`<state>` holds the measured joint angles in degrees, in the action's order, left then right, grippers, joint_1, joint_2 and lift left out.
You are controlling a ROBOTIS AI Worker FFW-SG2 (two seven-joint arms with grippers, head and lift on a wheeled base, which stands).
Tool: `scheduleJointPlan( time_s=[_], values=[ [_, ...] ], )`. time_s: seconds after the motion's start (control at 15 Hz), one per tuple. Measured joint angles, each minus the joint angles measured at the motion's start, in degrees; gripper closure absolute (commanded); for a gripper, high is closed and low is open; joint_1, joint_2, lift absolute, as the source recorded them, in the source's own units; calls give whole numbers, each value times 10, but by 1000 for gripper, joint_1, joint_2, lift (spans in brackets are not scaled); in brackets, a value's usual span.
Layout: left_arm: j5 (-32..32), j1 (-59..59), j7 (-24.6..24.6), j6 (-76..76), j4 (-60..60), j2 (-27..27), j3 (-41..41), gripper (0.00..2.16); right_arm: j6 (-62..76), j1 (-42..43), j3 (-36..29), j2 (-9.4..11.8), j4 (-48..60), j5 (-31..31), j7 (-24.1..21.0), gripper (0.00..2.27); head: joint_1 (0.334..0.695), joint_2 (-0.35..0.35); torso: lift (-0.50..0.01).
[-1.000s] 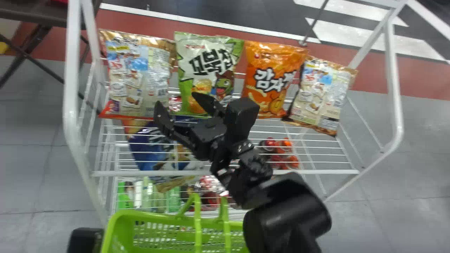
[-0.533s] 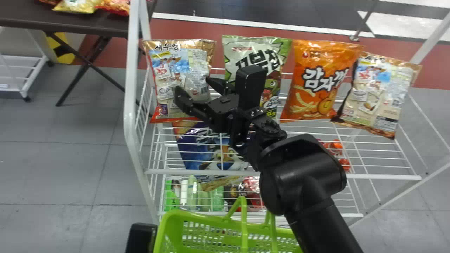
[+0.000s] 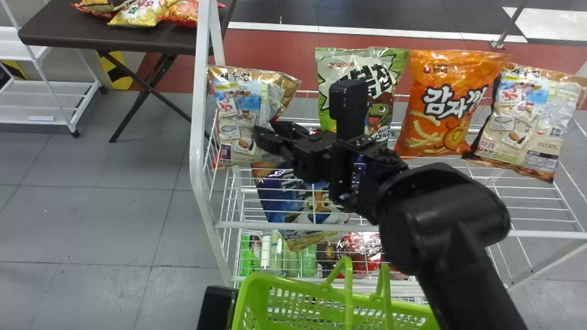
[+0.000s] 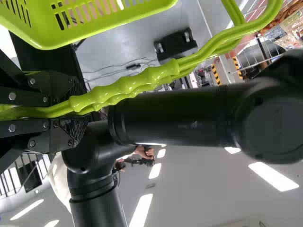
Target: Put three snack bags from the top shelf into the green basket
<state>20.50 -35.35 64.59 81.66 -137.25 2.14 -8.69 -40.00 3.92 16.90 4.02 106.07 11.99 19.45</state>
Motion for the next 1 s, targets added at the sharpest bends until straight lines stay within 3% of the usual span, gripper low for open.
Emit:
scheduleJointPlan(
  time_s=[0.33, 0.4, 0.6, 0.67, 0.73, 0.87, 1.0],
  values=[
    [4, 0, 10, 0, 7, -1, 3, 1760, -79, -56, -38, 50, 138, 17, 0, 2246, 695, -154, -45],
    [9, -1, 13, -3, 12, -2, 8, 1760, -109, -76, -57, 65, 184, 25, -2, 2246, 695, -199, -45],
    [17, -5, 16, -24, 26, -2, 18, 1760, -213, -148, -158, 114, 323, 89, -5, 2250, 695, -289, -45],
    [16, -5, 15, -32, 33, -2, 18, 1760, -249, -175, -205, 135, 367, 113, -5, 2250, 695, -350, -45],
    [15, -4, 15, -37, 37, -2, 18, 1760, -279, -198, -249, 149, 400, 134, -3, 2250, 695, -350, -45],
    [15, -2, 13, -40, 38, -3, 20, 1760, -363, -251, -369, 158, 465, 190, 13, 2250, 695, -350, -45],
    [15, -1, 11, -40, 35, -6, 20, 1760, -456, -290, -495, 135, 513, 249, 46, 2250, 695, -350, -45]
  ],
)
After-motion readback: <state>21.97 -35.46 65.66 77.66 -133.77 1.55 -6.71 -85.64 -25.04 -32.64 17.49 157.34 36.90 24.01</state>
